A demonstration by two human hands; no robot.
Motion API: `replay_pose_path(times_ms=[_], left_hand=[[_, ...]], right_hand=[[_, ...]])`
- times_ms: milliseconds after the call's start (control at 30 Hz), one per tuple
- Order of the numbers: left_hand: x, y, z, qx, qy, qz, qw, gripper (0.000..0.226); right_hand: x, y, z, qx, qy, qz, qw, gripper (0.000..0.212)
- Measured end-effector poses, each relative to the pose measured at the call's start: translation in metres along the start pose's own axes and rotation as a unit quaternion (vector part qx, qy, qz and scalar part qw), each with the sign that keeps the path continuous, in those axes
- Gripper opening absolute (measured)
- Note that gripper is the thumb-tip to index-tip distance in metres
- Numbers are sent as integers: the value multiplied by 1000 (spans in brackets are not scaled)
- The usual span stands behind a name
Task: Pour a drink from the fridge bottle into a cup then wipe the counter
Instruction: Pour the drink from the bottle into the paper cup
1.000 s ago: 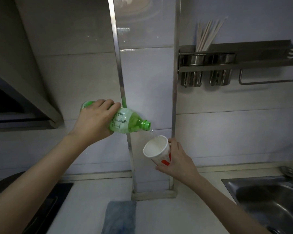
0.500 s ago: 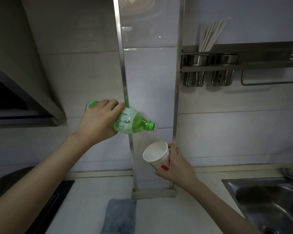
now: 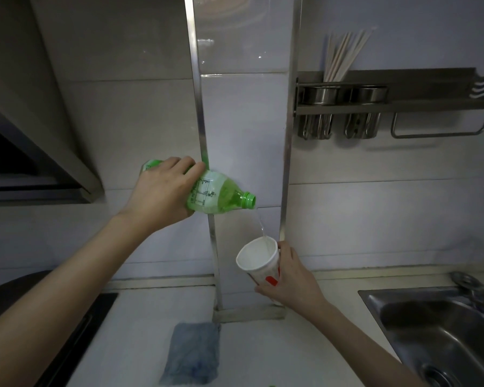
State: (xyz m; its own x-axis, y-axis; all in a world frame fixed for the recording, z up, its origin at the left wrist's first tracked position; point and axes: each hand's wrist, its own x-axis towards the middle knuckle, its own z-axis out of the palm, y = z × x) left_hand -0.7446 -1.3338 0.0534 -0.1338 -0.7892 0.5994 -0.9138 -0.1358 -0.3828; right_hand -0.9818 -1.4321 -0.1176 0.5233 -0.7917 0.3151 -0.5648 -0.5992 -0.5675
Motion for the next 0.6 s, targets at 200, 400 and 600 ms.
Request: replay_pose_path(times_ms=[200,400,600], left_hand=[[0,2,2,2,1,8,1000,52],[2,2,-1,7,12,9,1000,51],[2,4,-5,11,8,5,1000,51]], right_hand=[[-3,1,-3,4,5,5,1000,87],[-5,1,-5,7,0,6,1000,89],[-6,2,-5,7,-1,2,1000,91]])
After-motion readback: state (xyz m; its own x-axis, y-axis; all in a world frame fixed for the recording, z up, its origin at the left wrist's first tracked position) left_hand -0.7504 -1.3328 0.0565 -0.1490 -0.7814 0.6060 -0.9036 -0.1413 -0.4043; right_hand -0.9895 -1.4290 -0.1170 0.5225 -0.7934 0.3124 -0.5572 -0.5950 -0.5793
